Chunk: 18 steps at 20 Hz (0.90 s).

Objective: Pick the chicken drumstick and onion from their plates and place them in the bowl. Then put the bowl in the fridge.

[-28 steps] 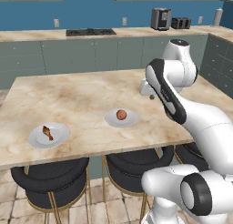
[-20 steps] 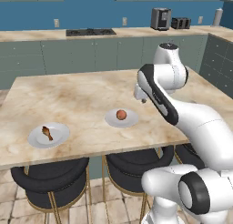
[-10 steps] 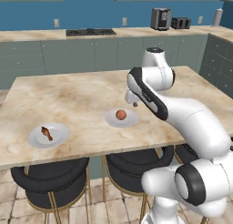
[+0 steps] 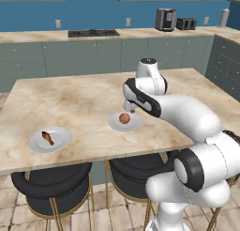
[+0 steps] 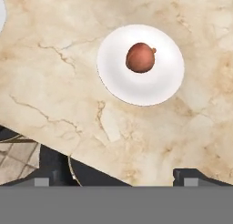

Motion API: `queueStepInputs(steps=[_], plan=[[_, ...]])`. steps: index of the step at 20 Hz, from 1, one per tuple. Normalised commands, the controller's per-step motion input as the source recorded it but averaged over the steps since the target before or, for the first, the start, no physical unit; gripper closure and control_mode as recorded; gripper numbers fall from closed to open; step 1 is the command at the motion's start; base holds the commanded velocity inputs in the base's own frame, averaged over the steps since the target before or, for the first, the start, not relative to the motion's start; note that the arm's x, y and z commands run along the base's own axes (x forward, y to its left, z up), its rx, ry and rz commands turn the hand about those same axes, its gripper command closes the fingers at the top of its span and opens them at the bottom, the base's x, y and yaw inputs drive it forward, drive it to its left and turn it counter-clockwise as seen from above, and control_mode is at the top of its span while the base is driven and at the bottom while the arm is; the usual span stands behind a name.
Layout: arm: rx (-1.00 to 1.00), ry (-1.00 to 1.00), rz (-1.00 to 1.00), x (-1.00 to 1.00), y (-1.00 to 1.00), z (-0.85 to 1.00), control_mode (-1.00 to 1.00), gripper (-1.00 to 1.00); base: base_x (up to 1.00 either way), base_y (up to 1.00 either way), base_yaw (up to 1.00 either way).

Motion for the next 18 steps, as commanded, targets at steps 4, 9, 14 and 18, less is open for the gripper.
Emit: queueStepInputs(steps=[4,9,14,18], plan=[[0.00,0.25,0.06,0.67,-0.01,-0.38,-1.00,-1.00,0.00,0.00,0.00],[-0.01,0.16,0.00,0.55,0.00,-0.38,-1.00,-1.00,0.00,0.00,0.00],[-0.03,0.01,-0.09,0.36,0.04,-0.34,-1.00,-1.00,0.00,0.00,0.00],[-0.04,-0.01,-0.18,0.18,0.02,-0.40,-1.00,-1.00,0.00,0.00,0.00]])
